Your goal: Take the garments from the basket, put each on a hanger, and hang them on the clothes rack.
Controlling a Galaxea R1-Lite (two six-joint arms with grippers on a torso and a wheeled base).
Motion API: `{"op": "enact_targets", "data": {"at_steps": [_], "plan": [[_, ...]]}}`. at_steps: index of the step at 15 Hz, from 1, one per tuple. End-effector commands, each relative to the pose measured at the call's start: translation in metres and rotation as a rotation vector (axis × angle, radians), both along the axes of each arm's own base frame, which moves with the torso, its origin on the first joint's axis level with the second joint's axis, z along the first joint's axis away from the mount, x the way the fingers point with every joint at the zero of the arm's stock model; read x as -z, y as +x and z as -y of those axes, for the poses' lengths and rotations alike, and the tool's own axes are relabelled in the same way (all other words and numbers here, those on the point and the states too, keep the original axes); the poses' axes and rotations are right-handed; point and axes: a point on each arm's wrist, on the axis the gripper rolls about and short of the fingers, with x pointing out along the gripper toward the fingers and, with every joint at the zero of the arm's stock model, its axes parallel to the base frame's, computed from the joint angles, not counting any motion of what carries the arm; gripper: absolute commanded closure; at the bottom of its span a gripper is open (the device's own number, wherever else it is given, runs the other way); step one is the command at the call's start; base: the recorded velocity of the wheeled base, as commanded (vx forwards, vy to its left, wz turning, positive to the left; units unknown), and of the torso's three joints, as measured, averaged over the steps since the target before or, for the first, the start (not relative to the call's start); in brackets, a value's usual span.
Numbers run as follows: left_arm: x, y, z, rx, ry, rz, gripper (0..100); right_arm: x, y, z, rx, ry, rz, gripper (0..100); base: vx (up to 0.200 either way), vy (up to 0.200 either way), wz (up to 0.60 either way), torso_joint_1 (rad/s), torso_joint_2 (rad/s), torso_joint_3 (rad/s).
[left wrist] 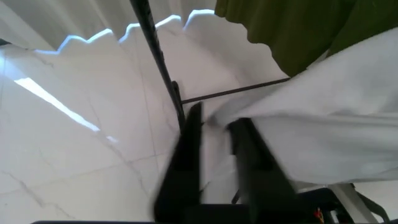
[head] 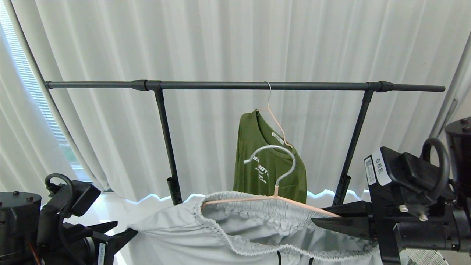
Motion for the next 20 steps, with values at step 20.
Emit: {"op": "enact_targets", "data": {"at_steps": [20], "plan": [[-0.014,-0.015,-0.007,-0.029,0.195,0.171,0,0.035,-0.052,0.122,0.714,-0.047,-0.292,100,0.000,0.000,0.00,0.000,0.00,0.000]]}}
